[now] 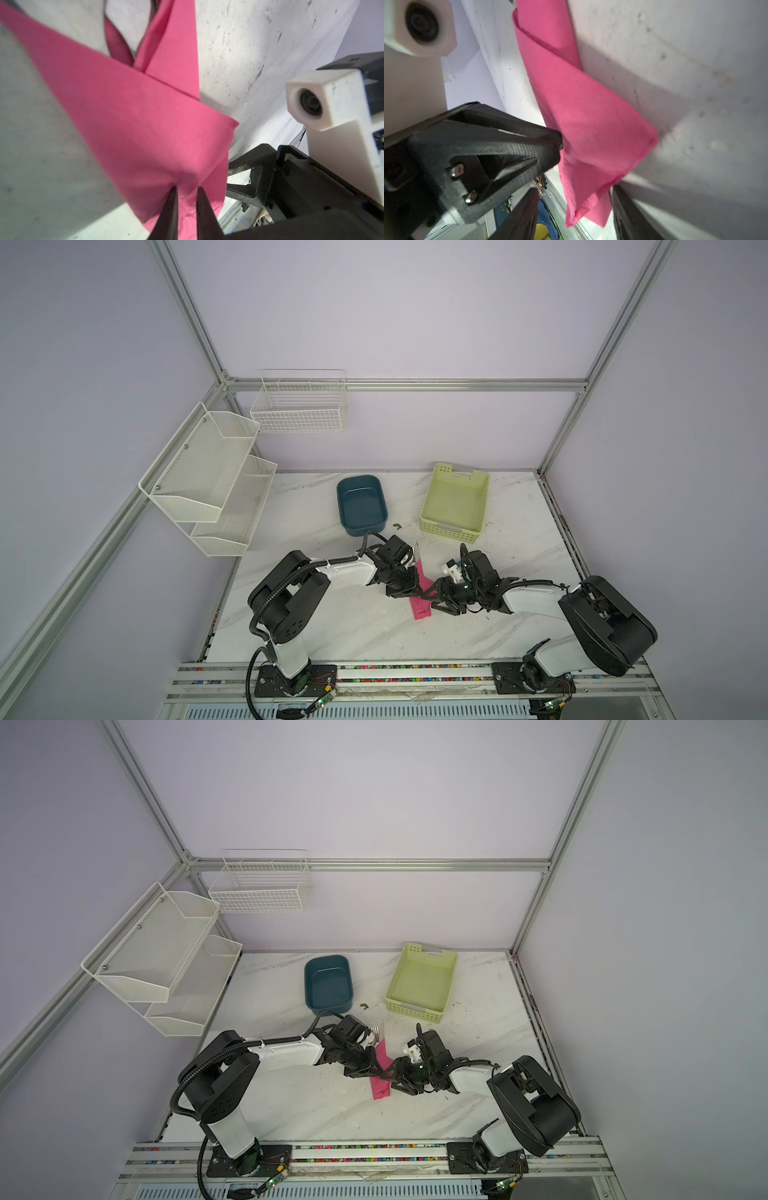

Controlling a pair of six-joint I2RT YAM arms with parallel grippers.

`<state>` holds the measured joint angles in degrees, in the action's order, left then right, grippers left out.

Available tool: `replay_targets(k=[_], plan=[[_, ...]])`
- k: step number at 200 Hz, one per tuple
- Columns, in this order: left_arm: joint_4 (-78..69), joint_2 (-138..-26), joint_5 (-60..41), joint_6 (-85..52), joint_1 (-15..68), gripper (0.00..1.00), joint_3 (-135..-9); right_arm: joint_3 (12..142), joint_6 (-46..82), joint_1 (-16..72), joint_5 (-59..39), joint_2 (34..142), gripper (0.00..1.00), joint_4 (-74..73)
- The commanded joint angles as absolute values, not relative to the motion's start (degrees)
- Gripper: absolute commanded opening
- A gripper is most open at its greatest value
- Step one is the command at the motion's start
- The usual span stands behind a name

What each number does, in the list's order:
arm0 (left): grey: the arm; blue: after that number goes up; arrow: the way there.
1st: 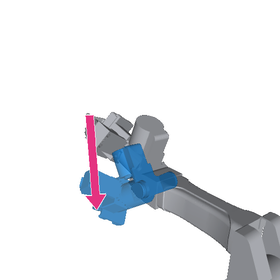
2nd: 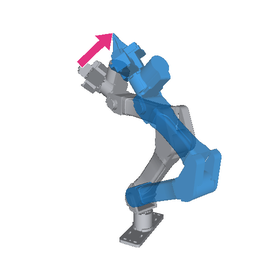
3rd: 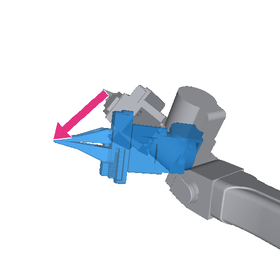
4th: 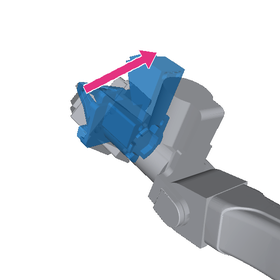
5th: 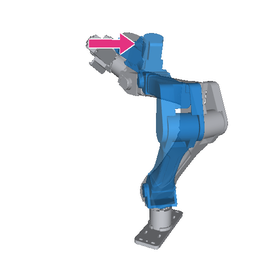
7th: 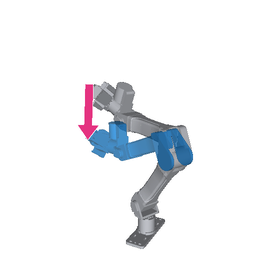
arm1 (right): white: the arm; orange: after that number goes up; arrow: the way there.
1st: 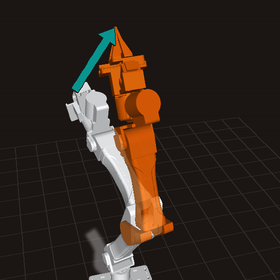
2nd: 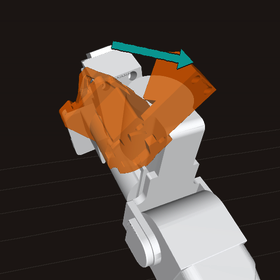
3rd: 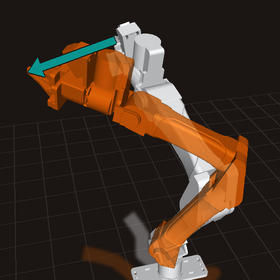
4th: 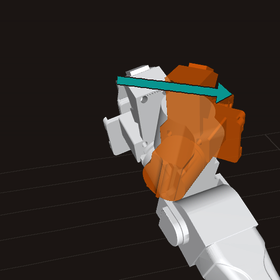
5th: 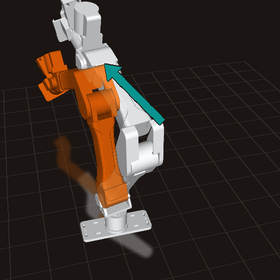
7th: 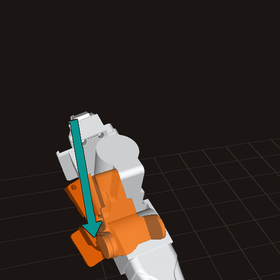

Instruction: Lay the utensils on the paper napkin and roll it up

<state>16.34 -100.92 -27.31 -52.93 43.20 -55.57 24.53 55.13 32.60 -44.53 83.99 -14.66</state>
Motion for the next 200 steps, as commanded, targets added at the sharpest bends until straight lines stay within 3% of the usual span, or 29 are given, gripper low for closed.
replay_targets(k=[1,85,200], plan=[[17.2,-100.4,-25.9,-52.9,43.4,0.18,-53.3,23.0,58.1,31.9,-44.8,84.9,0.54,-17.9],[17.2,-100.2,-25.8,-53.0,43.4,0.18,-53.2,23.7,56.6,29.6,-45.2,88.3,0.39,-18.6],[17.4,-99.6,-25.4,-53.4,43.3,0.18,-53.3,26.5,53.9,27.5,-46.0,91.9,0.33,-18.8]])
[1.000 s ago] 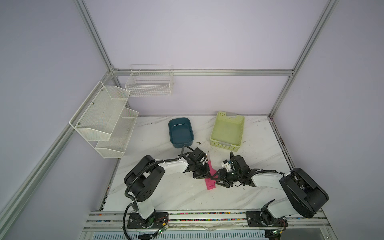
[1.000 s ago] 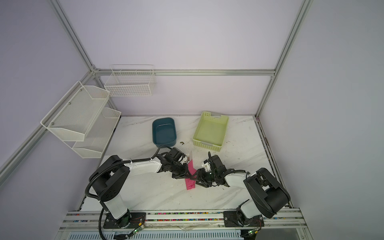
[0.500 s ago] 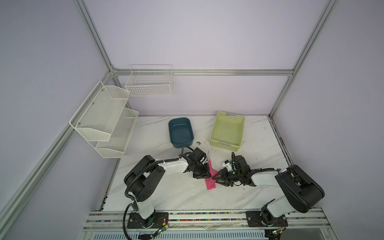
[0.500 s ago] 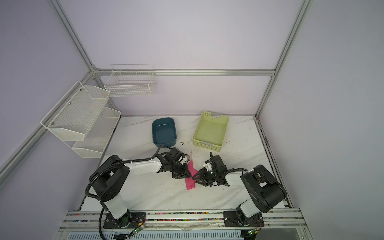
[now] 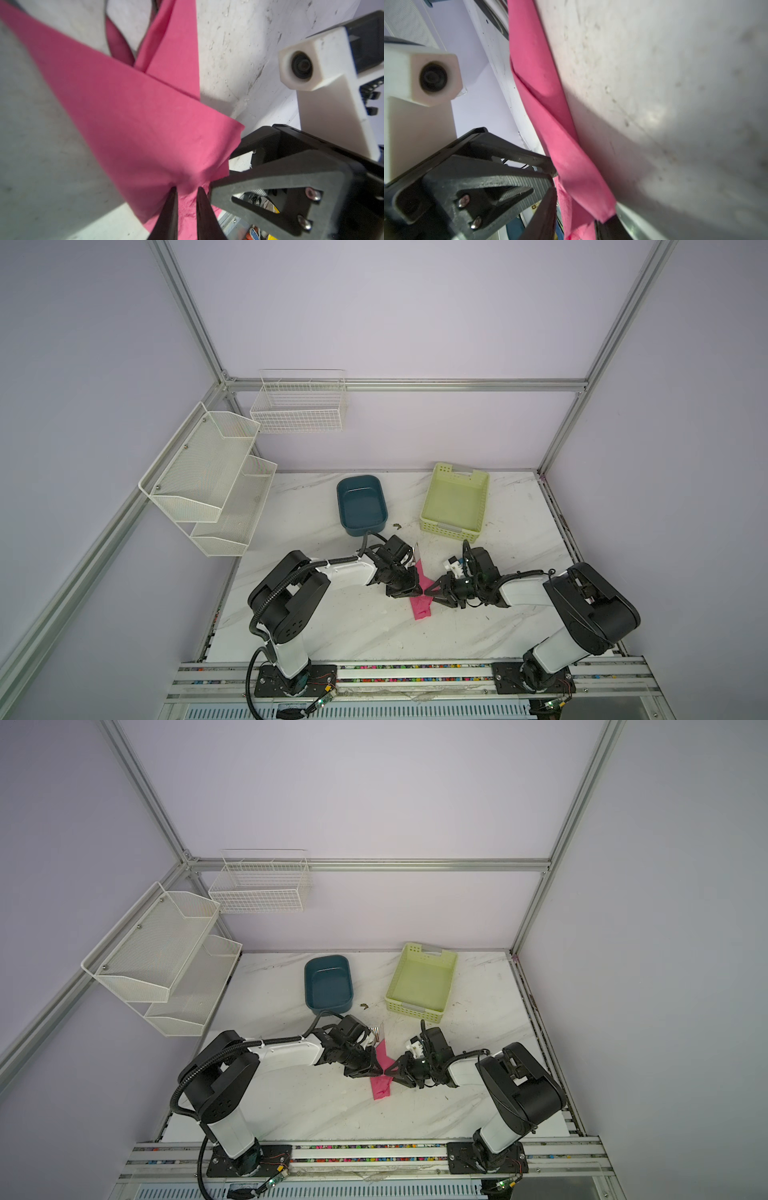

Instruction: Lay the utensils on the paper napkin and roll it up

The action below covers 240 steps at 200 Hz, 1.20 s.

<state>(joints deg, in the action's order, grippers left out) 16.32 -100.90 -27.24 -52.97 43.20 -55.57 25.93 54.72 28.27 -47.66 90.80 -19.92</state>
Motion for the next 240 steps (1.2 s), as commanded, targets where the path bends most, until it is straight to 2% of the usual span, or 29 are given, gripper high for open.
replay_targets(k=[1,32,72,126,193,240], plan=[[17.4,-99.6,-25.5,-53.4,43.4,0.18,-53.3,26.5,53.9,27.5,-46.0,91.9,0.33,-18.8],[17.4,-99.5,-25.4,-53.4,43.3,0.19,-53.5,26.6,54.0,27.2,-46.7,92.1,0.30,-19.8],[18.2,-98.8,-24.6,-53.4,43.3,0.19,-54.8,26.2,53.7,27.1,-46.9,92.0,0.18,-19.9],[25.3,-98.3,-20.2,-49.4,42.6,0.20,-66.0,25.5,53.1,27.1,-47.0,92.6,0.06,-19.8],[28.2,-108.5,-20.5,-46.0,41.5,0.18,-80.7,25.3,53.0,27.0,-46.6,92.7,0.03,-19.3],[30.0,-115.4,-20.8,-44.9,41.5,0.15,-86.1,25.7,52.6,27.0,-46.3,92.8,0.03,-18.3]])
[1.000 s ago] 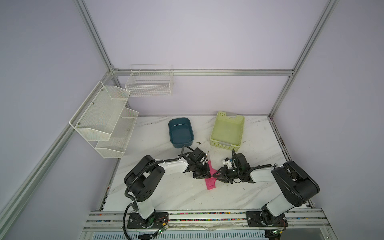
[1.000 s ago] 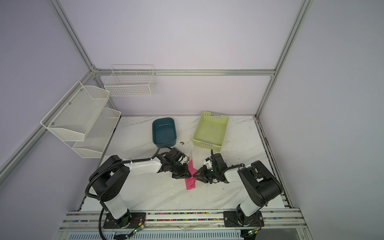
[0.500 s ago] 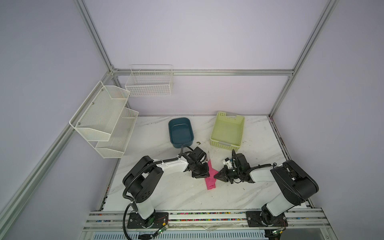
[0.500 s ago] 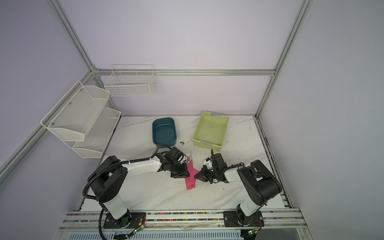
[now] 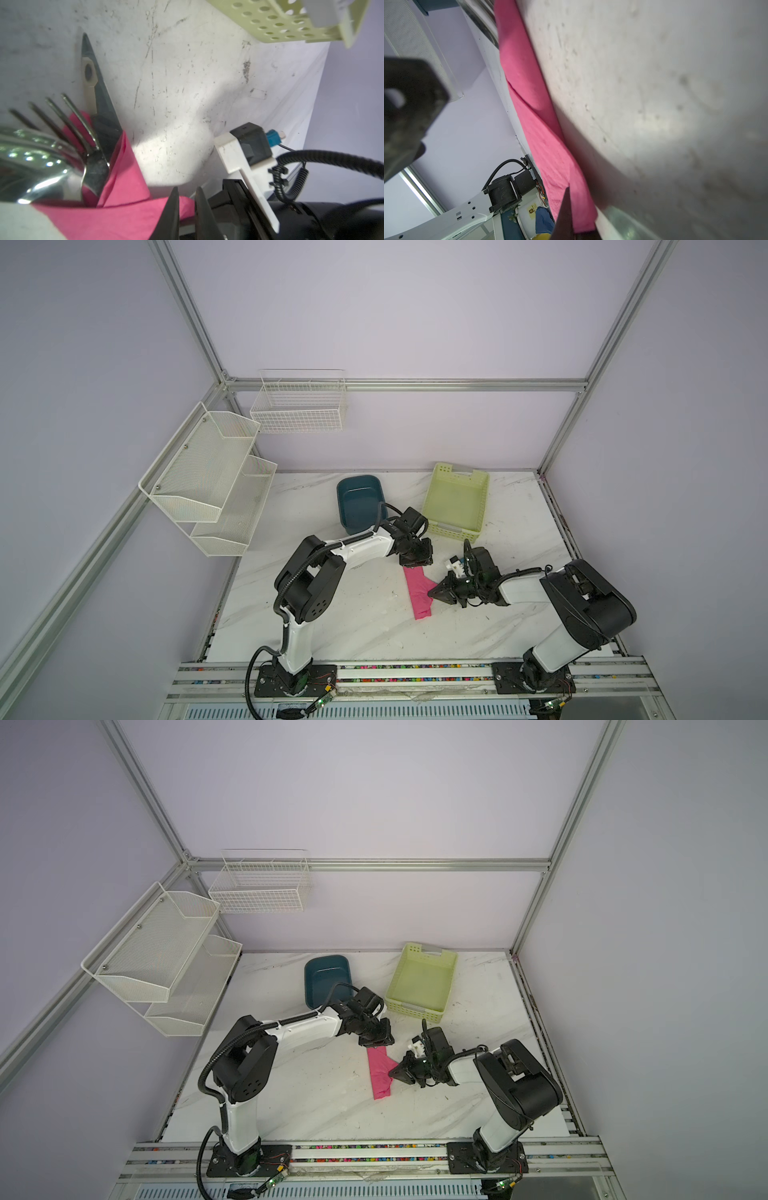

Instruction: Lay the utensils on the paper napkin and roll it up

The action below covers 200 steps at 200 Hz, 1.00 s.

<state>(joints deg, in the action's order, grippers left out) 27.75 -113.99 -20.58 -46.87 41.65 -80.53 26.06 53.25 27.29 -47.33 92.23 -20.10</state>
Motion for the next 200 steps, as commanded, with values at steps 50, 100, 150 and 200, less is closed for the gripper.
replay_targets(k=[50,100,150,200], plan=[[32.8,-117.6,-18.5,-44.0,41.7,0.14,-86.0,25.2,53.3,27.0,-45.1,92.4,0.02,-17.8],[35.6,-118.0,-15.7,-42.3,41.6,0.14,-86.0,24.5,54.4,27.0,-41.3,89.9,0.01,-15.9],[35.9,-117.5,-15.2,-42.2,41.7,0.14,-85.0,24.2,55.8,27.0,-37.4,85.1,0.00,-13.5],[36.0,-117.0,-15.0,-42.4,41.8,0.14,-84.3,21.8,58.4,27.0,-35.1,83.3,0.00,-15.4]])
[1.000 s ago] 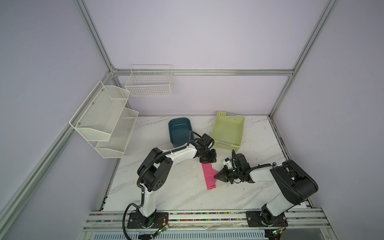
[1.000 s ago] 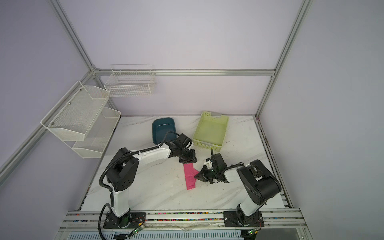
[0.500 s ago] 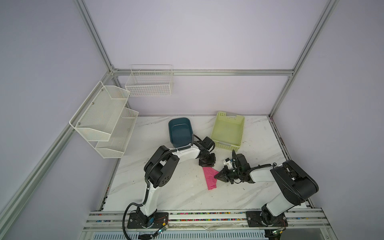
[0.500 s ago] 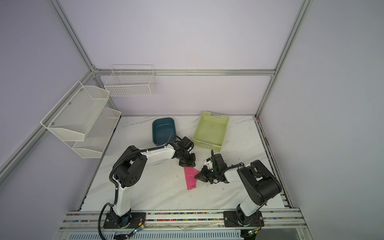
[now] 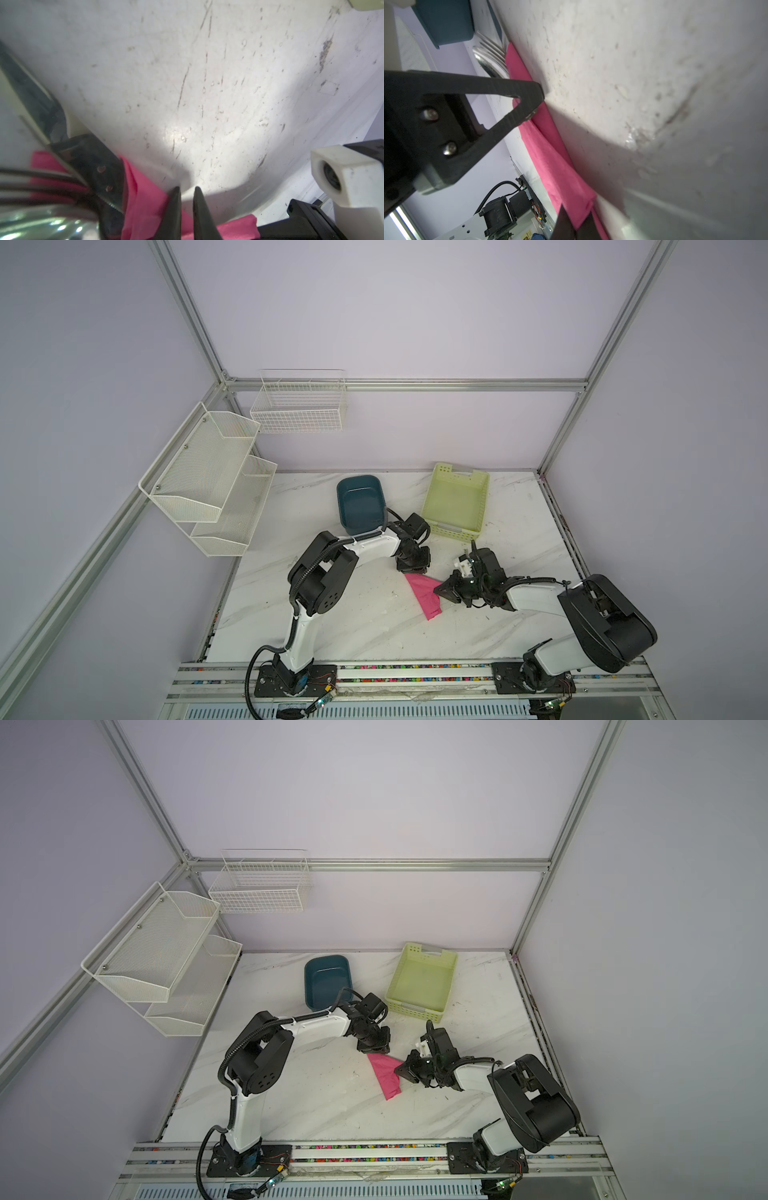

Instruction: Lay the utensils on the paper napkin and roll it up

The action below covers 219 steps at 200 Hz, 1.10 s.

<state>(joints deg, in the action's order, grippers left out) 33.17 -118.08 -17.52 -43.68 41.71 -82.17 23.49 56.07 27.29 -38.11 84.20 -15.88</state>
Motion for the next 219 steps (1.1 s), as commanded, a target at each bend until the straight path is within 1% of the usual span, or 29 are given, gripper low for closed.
replay_targets(k=[1,90,149,189,219], plan=[[36.0,-117.0,-15.0,-42.4,41.8,0.14,-84.3,21.8,58.4,27.0,-35.1,83.3,0.00,-15.4],[36.5,-115.3,-14.0,-42.5,42.0,0.14,-84.3,19.4,60.1,27.0,-34.3,85.6,0.00,-17.5],[36.5,-105.3,-11.5,-44.2,42.0,0.24,-84.4,16.9,63.1,27.0,-33.5,82.8,0.00,-18.5],[34.4,-98.2,-12.7,-46.8,42.2,0.25,-78.4,14.6,66.2,27.4,-33.1,81.7,0.00,-21.1],[30.8,-94.5,-14.5,-50.5,44.1,0.21,-70.0,13.1,69.5,28.8,-31.6,79.1,0.00,-22.1]])
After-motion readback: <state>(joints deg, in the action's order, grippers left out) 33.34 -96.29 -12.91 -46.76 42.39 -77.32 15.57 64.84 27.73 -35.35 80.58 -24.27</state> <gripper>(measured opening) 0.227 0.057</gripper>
